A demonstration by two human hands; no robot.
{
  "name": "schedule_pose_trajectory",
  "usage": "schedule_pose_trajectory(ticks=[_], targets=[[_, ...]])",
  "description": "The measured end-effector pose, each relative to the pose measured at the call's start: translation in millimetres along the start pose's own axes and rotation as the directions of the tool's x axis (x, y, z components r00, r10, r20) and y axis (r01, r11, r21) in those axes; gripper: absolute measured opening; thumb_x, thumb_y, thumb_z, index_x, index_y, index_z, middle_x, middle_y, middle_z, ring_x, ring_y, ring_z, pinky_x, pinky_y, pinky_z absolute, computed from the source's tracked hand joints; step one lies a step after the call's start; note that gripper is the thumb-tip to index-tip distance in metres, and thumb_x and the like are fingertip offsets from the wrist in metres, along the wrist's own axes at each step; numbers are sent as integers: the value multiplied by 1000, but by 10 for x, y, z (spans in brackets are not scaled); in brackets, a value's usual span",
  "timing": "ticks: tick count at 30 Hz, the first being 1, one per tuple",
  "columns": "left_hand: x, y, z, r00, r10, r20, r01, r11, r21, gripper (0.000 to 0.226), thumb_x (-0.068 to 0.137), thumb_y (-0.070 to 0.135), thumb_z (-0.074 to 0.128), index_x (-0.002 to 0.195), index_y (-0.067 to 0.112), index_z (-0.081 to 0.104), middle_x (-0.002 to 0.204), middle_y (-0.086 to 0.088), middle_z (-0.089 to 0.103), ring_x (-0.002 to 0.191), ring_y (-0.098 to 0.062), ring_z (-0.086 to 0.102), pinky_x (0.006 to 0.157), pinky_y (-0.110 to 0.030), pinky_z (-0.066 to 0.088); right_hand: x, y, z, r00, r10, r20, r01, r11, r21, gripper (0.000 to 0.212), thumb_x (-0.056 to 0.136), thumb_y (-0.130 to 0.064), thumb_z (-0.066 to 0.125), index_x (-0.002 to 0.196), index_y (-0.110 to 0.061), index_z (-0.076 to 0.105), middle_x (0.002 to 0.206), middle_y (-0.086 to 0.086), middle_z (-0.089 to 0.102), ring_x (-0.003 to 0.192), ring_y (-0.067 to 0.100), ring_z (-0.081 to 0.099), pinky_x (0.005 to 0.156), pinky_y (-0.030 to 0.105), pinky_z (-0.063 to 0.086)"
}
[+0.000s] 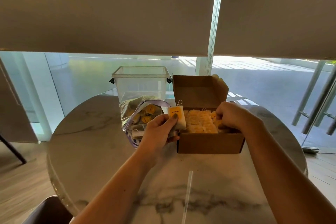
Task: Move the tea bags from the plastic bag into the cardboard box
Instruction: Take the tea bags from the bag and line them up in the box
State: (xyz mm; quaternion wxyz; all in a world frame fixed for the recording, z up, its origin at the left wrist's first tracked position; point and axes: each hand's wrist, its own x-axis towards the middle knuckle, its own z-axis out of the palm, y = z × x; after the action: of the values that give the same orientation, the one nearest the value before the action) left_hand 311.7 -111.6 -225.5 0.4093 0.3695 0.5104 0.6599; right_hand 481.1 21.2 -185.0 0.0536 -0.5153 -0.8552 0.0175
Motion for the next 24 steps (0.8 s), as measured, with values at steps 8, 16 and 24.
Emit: schedule_pose_trajectory(ticks=[8,16,24], targets=[[-5,-5,-2,1000,22,6,-23,1000,8,15,90,29,57,89,16,65,73,4,64,70,-7,61,65,-23,55,77,71,145,970,34,-241,-54,995,-79,30,81,-21,70,108,-16,56,113,8,53,105,24,52,79,31,45],[-15,24,8,1000,16,2,-16,1000,5,16,88,28,59,94,15,65,78,4,63,69,-6,60,64,-21,55,-103,-200,-47,913,21,-406,196,853,485,15,87,-17,64,101,-11,65,95,0,62,80,8,54,70,19,42],[-22,12,1,998,63,19,-64,994,84,16,87,30,58,93,17,64,89,-2,66,78,-9,62,63,-18,53,-314,-711,-118,976,-202,-76,176,540,823,4,81,-15,68,84,-17,67,69,2,64,42,3,53,50,12,48]])
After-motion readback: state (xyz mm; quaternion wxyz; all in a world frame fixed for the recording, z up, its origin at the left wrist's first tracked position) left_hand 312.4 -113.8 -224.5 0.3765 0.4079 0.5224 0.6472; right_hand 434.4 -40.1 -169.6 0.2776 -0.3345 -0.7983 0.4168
